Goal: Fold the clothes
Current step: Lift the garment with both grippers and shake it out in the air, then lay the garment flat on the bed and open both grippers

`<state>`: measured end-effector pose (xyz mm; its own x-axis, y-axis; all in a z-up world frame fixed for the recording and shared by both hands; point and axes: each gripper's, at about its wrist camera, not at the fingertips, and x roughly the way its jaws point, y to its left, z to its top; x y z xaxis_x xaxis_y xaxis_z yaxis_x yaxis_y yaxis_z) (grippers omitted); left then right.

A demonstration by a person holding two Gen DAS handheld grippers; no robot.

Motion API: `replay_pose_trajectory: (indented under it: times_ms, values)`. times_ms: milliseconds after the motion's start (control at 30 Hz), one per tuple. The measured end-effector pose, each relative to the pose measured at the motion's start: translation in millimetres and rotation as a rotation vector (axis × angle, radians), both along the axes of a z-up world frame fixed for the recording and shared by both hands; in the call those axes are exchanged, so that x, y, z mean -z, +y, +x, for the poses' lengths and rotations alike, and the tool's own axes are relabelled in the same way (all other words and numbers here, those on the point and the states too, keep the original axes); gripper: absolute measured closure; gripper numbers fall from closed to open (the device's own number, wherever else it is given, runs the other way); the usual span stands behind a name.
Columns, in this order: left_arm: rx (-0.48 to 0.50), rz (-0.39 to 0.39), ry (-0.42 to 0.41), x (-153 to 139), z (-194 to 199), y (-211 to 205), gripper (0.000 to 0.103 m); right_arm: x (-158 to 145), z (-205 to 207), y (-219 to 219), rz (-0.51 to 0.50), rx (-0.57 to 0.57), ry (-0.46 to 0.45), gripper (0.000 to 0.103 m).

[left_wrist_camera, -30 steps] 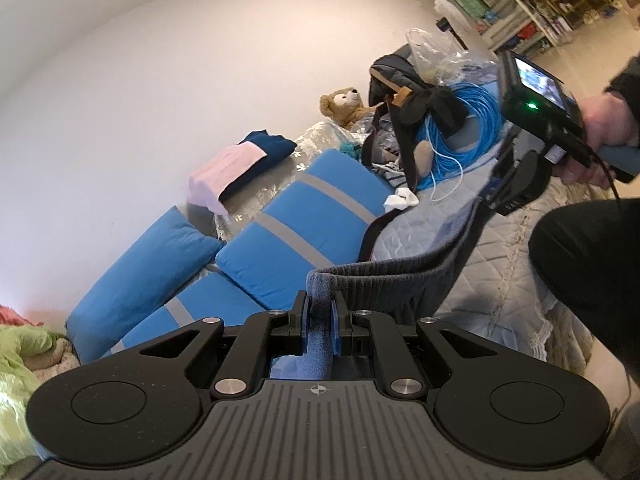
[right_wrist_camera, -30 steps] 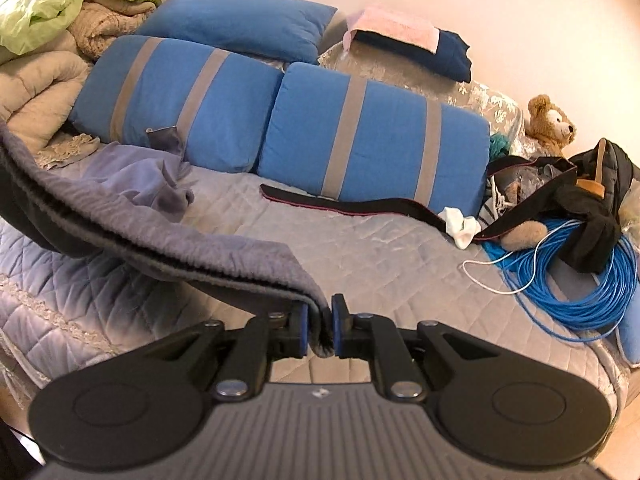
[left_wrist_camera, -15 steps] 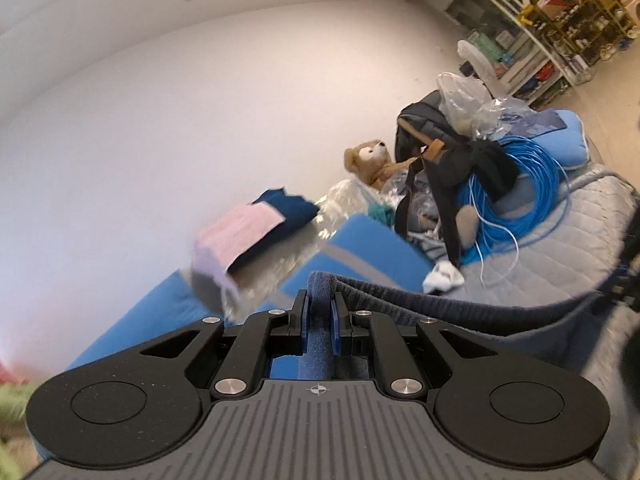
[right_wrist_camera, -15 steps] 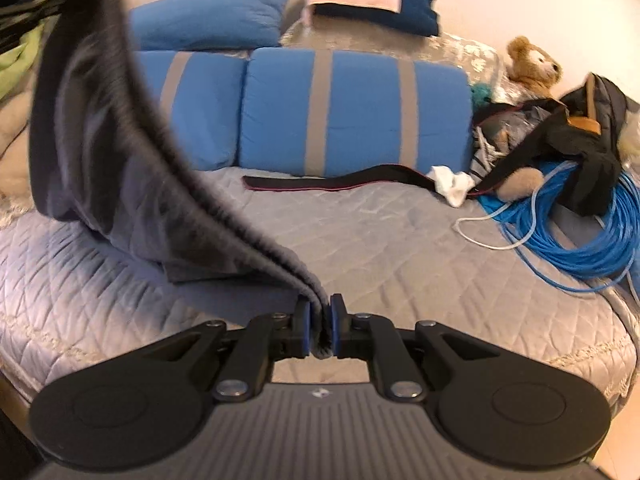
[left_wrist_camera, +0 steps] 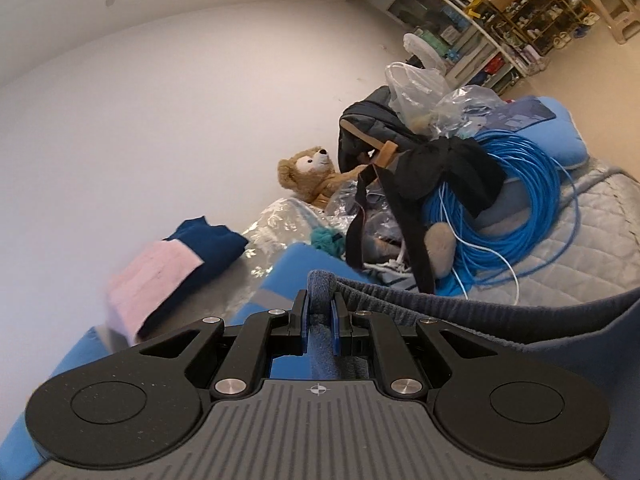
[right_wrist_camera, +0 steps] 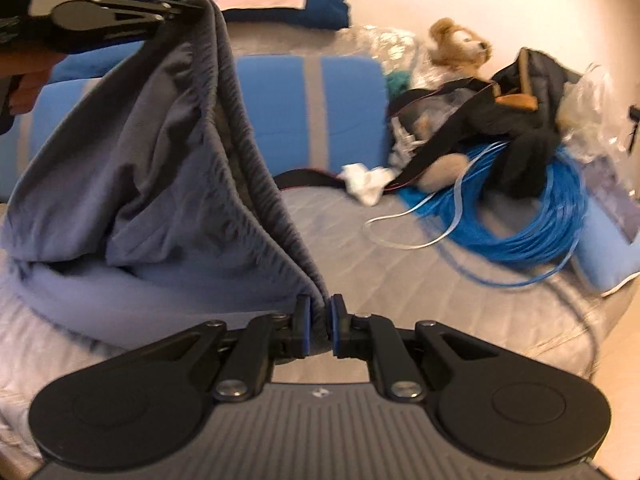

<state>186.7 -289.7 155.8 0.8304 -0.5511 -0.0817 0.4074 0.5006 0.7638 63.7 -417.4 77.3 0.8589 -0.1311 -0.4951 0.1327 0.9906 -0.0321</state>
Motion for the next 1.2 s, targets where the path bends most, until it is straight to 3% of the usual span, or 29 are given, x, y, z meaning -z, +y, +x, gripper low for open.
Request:
replay_pose_trajectory:
  times_ms: [400, 767, 967, 1033, 1067, 1133, 1167, 1200]
  values:
    - [0.047, -0.005, -0.024, 3, 66, -95, 0.093, -24, 37, -78, -0.108, 0.201, -0.033, 0.103]
    - [0.022, 0.032, 0.036, 82, 117, -139, 0.093, 21, 67, -113, -0.077, 0.227, 0.081, 0.103]
    - [0.017, 0.136, 0.008, 126, 150, -171, 0.092, 43, 91, -129, -0.041, 0.231, 0.136, 0.103]
    - [-0.013, 0.198, 0.01, 139, 163, -184, 0.086, 49, 97, -132, -0.032, 0.235, 0.15, 0.103]
    - [-0.037, 0.23, 0.019, 144, 170, -191, 0.078, 52, 101, -134, -0.02, 0.239, 0.159, 0.103]
    - [-0.122, 0.214, 0.043, 144, 184, -202, 0.05, 57, 109, -136, -0.001, 0.244, 0.184, 0.103]
    - [-0.149, 0.184, 0.077, 139, 190, -200, 0.024, 60, 111, -137, 0.005, 0.248, 0.194, 0.103]
    - [-0.155, 0.143, 0.12, 131, 193, -195, 0.016, 63, 113, -138, 0.012, 0.251, 0.202, 0.103]
